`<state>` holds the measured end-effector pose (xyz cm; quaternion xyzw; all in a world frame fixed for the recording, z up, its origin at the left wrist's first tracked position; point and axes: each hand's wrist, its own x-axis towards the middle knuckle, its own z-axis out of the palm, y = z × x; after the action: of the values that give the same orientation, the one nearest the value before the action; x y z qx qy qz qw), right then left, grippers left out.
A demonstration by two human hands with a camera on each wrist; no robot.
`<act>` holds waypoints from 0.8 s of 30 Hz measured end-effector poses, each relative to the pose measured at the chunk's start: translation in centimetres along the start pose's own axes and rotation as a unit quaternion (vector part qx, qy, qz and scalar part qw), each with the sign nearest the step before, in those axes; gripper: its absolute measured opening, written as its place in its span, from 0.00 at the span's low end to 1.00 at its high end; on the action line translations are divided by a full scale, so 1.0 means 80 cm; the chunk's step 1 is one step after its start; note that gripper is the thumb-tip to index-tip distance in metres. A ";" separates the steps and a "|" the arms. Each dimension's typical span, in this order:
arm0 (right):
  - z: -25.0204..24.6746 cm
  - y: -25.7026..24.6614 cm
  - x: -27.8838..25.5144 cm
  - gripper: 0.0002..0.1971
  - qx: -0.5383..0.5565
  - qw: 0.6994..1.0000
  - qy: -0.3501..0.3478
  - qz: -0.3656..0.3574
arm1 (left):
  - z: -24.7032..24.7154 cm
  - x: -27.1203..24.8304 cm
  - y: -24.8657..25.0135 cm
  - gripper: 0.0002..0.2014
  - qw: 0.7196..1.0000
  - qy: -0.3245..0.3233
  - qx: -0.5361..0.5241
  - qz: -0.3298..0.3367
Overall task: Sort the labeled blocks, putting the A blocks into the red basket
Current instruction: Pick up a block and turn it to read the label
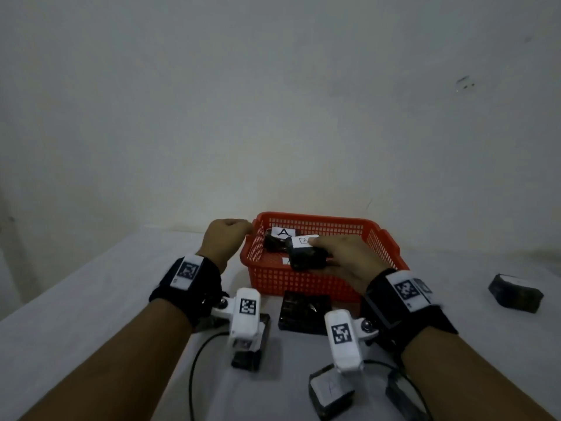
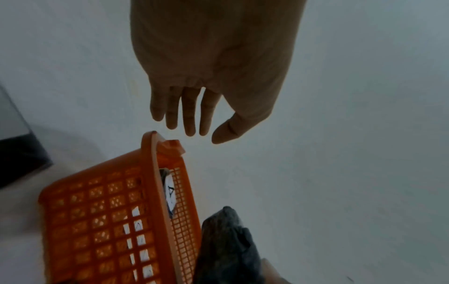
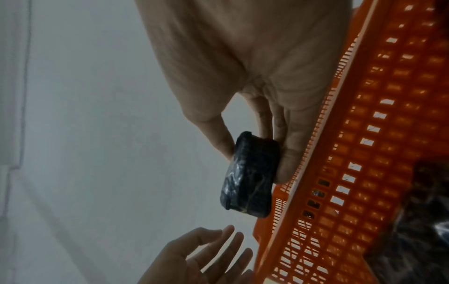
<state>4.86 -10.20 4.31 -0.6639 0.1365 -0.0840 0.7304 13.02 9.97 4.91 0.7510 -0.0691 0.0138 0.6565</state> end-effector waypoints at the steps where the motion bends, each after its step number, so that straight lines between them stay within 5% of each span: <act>1: 0.007 0.001 0.013 0.13 -0.010 1.000 0.009 0.012 | 0.002 0.014 -0.003 0.05 1.000 -0.007 0.002 -0.028; 9: 0.044 0.010 0.107 0.07 -0.132 0.986 0.052 0.086 | 0.027 0.109 -0.044 0.25 0.984 -0.097 0.027 -0.147; 11: 0.048 0.017 0.129 0.08 -0.193 0.975 0.040 0.100 | 0.032 0.122 -0.050 0.23 0.982 -0.105 0.034 -0.153; 14: 0.055 0.017 0.144 0.09 -0.238 0.963 0.033 0.120 | 0.032 0.106 -0.033 0.07 0.981 -0.117 0.069 -0.140; 16: 0.059 0.017 0.149 0.06 -0.247 0.958 0.033 0.144 | 0.030 0.105 -0.033 0.09 0.980 -0.114 0.088 -0.138; 24: 0.064 0.034 0.171 0.19 -0.352 0.927 0.009 0.128 | 0.048 0.128 -0.059 0.19 0.982 -0.111 0.002 -0.155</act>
<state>19.25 -9.26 0.78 -0.8544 0.2476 0.0581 0.4531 23.48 5.93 0.86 0.7508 -0.0241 -0.1713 0.6374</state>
